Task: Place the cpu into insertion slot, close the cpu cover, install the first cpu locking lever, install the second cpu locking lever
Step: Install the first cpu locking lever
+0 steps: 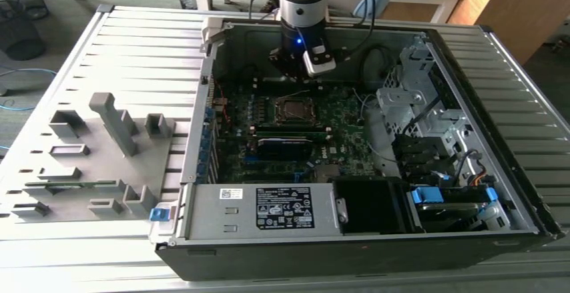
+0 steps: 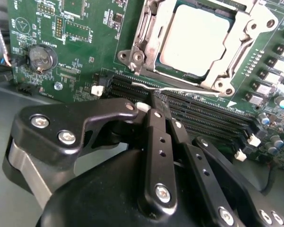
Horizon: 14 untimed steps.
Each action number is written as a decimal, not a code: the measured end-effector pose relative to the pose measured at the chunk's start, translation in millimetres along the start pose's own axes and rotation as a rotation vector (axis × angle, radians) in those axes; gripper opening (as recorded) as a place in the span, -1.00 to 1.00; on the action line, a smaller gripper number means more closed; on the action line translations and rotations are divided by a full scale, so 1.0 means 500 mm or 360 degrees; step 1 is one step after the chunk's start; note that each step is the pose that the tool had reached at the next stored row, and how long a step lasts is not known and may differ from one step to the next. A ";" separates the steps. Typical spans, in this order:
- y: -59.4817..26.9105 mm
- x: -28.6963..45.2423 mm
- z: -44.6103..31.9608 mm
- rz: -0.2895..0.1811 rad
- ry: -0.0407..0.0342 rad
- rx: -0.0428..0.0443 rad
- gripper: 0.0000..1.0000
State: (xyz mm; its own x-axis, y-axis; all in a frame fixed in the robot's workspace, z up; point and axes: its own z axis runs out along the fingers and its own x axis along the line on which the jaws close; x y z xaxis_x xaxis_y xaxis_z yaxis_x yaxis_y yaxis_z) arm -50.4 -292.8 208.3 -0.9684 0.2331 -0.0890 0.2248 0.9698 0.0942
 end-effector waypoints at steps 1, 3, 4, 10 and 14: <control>0.000 0.000 -0.003 0.0000 0.0000 0.0000 -0.79; 0.000 -0.001 -0.006 0.0000 0.0000 -0.0001 -0.79; 0.001 -0.001 -0.007 0.0000 0.0000 -0.0001 -0.79; 0.000 0.000 -0.007 0.0000 0.0002 -0.0006 -0.79; 0.000 0.002 -0.007 0.0004 0.0009 -0.0036 -0.79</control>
State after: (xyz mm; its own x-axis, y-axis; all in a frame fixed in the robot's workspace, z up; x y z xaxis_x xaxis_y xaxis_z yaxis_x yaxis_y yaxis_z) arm -51.9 -292.9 211.8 -0.9684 0.2352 -0.0833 0.2248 0.9673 0.1171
